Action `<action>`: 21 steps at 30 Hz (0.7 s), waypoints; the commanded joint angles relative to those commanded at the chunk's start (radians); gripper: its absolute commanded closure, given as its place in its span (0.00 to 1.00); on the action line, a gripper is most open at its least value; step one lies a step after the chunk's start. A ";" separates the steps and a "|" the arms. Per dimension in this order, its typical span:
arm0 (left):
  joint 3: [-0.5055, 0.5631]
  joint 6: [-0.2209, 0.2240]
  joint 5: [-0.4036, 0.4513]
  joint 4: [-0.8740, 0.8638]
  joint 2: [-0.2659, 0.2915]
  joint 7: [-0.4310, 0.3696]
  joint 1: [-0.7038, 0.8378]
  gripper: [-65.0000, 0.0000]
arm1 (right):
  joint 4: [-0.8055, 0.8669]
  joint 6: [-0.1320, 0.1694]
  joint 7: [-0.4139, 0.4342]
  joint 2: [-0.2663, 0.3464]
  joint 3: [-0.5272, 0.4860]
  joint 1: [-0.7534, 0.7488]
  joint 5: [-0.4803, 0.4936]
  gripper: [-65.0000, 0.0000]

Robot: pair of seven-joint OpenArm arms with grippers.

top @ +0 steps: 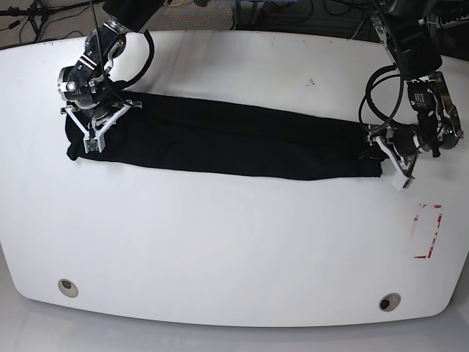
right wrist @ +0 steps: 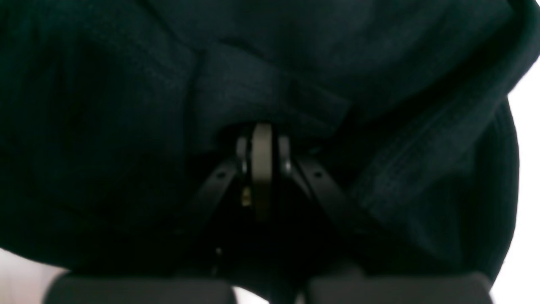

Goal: Fold the T-shirt properly
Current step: 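Grasp the shirt end with the left gripper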

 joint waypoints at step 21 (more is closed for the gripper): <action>0.018 0.000 0.000 0.321 -0.002 0.068 0.028 0.96 | 0.000 0.000 0.000 0.000 -0.002 0.002 0.000 0.97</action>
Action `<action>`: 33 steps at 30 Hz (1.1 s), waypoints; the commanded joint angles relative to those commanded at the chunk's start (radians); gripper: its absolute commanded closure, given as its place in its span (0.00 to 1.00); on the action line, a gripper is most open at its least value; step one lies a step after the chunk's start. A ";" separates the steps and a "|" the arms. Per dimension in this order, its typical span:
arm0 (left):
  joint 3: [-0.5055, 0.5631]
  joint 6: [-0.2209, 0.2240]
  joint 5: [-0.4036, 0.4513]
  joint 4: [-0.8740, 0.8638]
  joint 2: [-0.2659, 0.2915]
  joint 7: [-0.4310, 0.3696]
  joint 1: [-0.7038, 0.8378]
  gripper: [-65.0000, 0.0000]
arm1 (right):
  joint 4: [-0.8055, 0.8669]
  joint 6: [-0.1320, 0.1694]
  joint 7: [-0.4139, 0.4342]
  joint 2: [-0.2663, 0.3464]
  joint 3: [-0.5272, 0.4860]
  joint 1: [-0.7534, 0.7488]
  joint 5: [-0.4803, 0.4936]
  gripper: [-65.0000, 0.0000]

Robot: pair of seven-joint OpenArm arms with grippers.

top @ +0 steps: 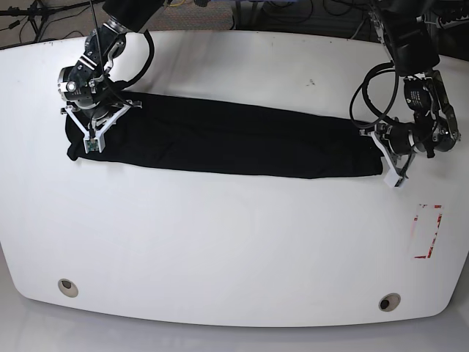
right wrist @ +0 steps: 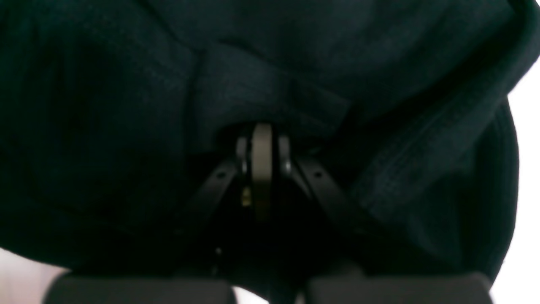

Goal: Fold the T-shirt properly
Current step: 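Grasp the shirt end with the left gripper, then fold the held shirt end with the left gripper toward the right gripper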

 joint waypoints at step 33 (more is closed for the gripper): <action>0.440 0.000 0.002 0.229 0.293 0.068 -0.057 0.94 | 0.000 0.000 0.000 -0.003 -0.002 0.002 0.000 0.97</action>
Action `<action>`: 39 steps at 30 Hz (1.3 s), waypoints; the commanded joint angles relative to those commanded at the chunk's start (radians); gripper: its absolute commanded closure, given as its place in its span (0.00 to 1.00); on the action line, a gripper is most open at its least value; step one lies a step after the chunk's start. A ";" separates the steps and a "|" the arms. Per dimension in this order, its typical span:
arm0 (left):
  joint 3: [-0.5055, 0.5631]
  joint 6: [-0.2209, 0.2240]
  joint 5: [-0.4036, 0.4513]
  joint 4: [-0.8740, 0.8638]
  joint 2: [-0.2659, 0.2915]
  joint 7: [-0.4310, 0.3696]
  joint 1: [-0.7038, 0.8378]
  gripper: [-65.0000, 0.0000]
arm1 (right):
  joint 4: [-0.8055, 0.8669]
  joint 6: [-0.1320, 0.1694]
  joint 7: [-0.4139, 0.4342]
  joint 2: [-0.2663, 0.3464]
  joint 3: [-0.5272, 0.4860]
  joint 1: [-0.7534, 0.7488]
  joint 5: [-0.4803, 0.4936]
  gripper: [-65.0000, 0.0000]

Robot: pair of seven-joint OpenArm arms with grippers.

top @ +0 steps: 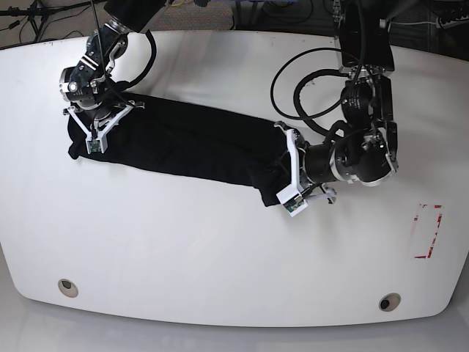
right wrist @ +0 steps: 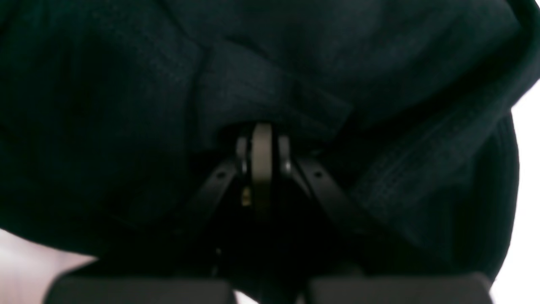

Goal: Fold the T-shirt properly
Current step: 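Fold the held shirt end with the left gripper toward the right gripper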

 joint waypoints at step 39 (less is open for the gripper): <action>0.041 0.000 -0.155 -0.089 0.127 0.000 -0.133 0.35 | 0.000 0.000 0.000 0.000 -0.002 0.000 0.000 0.97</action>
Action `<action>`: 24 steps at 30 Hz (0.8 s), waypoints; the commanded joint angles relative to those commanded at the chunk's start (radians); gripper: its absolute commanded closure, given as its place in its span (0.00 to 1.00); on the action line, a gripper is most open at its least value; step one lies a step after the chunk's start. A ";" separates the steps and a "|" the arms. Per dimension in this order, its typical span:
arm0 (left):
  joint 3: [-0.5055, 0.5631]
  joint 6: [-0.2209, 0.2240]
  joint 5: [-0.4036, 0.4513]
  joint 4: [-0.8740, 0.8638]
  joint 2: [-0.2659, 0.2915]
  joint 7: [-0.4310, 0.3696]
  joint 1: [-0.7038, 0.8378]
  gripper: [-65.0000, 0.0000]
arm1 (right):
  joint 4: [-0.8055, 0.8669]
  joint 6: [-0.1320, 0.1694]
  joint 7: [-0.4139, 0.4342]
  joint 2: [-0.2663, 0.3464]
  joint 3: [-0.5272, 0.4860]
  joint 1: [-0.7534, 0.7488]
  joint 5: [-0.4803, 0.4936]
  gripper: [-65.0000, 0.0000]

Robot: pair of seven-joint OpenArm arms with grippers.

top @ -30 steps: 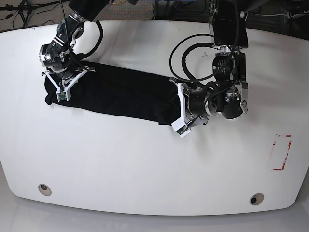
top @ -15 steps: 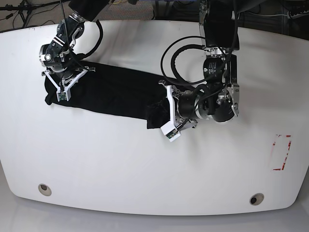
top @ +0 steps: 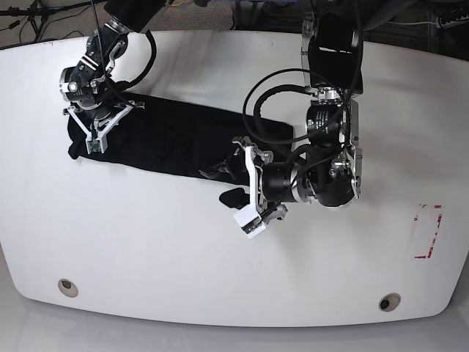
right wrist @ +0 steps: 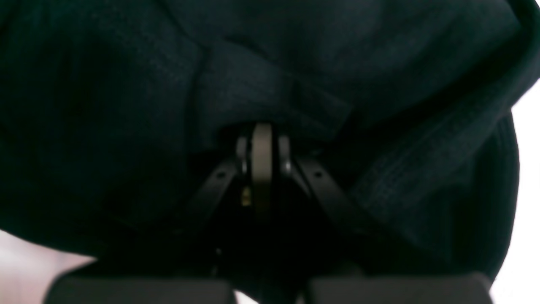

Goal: Fold the T-shirt properly
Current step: 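Fold the held shirt end with the left gripper toward the right gripper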

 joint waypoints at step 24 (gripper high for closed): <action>0.026 0.000 0.433 -0.041 -0.106 -0.237 0.129 0.93 | 0.276 0.000 -0.118 0.000 -0.157 0.023 -0.006 0.96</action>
